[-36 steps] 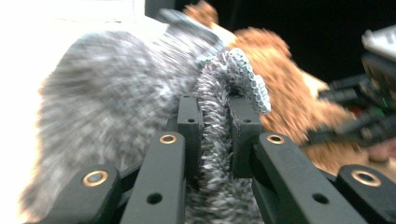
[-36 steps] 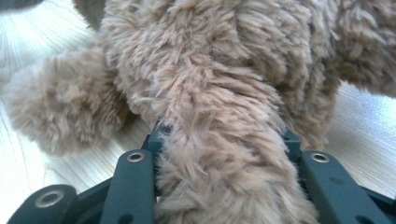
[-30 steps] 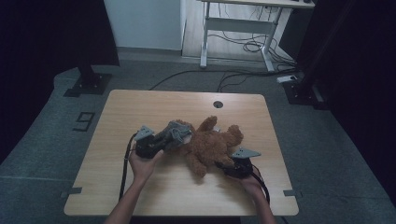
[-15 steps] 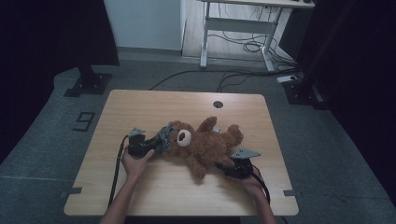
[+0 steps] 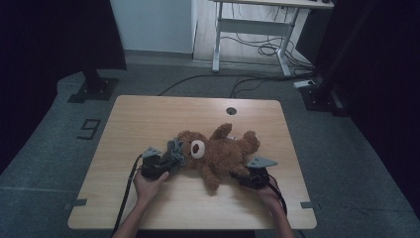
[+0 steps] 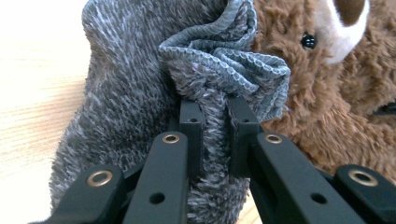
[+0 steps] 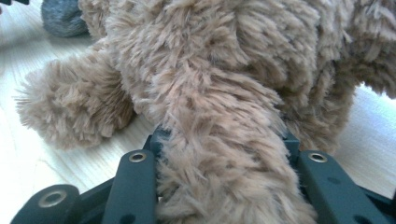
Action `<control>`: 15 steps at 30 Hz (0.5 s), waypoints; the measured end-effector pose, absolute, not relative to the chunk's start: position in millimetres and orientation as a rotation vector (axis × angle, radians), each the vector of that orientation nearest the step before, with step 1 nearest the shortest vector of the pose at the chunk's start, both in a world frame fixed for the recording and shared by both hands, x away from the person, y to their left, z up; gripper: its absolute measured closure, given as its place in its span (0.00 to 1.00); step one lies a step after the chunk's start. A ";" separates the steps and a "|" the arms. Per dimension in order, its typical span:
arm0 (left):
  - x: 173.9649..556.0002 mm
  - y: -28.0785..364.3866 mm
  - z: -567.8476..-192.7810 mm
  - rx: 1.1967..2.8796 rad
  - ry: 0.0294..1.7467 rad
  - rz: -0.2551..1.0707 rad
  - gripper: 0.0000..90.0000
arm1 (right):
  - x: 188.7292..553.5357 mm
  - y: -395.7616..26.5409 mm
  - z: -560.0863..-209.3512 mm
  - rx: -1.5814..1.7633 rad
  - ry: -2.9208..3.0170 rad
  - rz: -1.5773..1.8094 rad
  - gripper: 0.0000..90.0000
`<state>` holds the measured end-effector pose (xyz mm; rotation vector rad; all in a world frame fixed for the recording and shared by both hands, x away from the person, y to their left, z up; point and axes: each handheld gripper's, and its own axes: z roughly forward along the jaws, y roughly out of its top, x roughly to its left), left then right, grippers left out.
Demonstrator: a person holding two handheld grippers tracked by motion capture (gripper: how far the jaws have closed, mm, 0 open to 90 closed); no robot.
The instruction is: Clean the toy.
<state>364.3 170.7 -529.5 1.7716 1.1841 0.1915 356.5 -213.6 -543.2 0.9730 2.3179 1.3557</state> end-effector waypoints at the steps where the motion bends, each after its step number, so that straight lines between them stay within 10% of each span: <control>1: 364.1 171.3 -529.4 1.771 1.184 0.185 0.88 | 356.8 -213.8 -543.3 0.970 2.316 1.355 0.64; 15: 347.5 130.7 -456.3 1.728 0.954 0.228 0.88 | 356.3 -215.2 -543.9 0.967 2.313 1.354 0.64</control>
